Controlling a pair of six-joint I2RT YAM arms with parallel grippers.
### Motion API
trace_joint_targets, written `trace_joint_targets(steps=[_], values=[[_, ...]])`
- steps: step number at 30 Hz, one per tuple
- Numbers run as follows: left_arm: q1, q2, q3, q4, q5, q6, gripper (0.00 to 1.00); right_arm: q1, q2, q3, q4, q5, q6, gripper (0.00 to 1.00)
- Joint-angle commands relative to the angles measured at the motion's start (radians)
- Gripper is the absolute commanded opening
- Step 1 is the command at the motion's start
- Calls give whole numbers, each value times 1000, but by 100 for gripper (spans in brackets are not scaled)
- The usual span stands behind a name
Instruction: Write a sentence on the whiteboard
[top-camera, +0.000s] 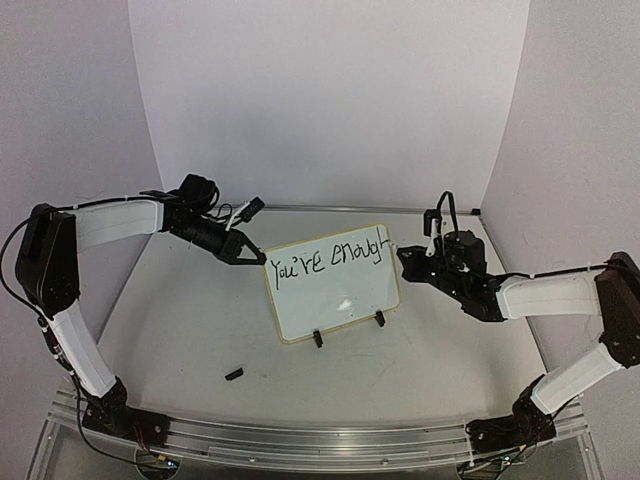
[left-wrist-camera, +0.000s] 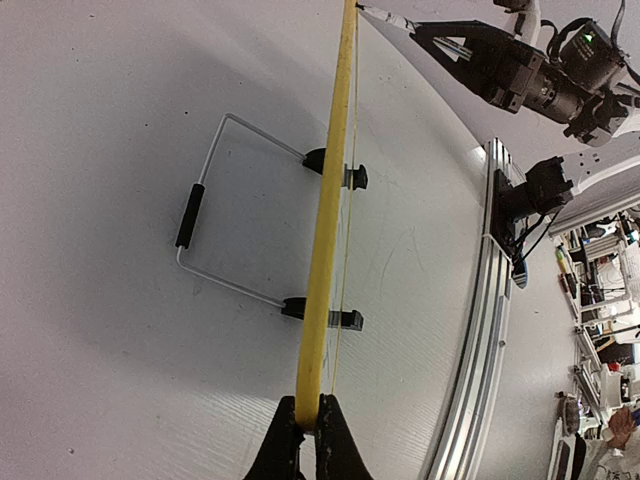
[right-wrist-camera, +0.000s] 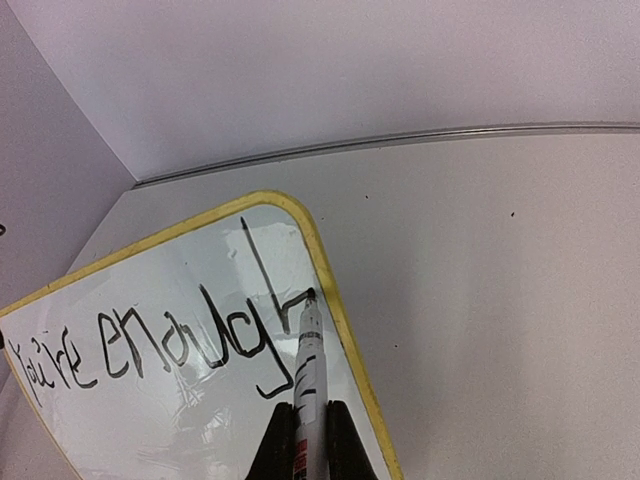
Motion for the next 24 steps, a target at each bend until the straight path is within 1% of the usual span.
trace_joint_targets(steps=[1, 11, 17, 24], values=[[-24, 1, 21, -26, -64, 55, 0, -1, 20, 37, 26, 50, 2, 0], [-24, 5, 21, -28, -64, 55, 0, -2, 35, 14, 4, -18, 15, 0], [-25, 4, 22, -27, -64, 55, 0, -1, 3, -37, 3, -19, 38, 0], [-25, 2, 22, -28, -65, 55, 0, -2, -39, -48, -3, -19, 34, 0]])
